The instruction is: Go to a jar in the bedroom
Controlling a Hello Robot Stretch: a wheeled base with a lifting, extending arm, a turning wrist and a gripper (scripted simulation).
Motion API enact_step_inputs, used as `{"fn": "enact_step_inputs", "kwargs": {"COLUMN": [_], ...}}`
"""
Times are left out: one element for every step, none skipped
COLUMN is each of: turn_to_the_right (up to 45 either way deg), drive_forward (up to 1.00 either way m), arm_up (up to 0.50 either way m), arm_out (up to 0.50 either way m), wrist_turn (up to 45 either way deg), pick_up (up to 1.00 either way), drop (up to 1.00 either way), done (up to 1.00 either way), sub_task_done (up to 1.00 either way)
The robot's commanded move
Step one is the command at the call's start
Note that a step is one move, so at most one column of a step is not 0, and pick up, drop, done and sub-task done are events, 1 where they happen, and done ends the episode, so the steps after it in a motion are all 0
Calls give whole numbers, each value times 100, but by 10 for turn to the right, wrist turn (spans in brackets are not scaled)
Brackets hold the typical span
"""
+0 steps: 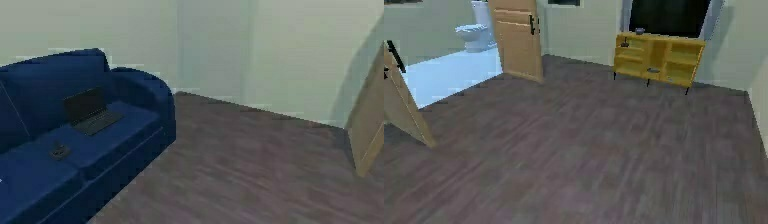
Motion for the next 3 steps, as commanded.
{"fn": "enact_step_inputs", "kwargs": {"turn_to_the_right": [450,240,0], "drive_forward": [0,0,100], "arm_up": [0,0,0], "arm_out": [0,0,0], "wrist_turn": [0,0,0], "pick_up": [0,0,0], "drop": [0,0,0], "done": [0,0,0], "sub_task_done": [0,0,0]}}
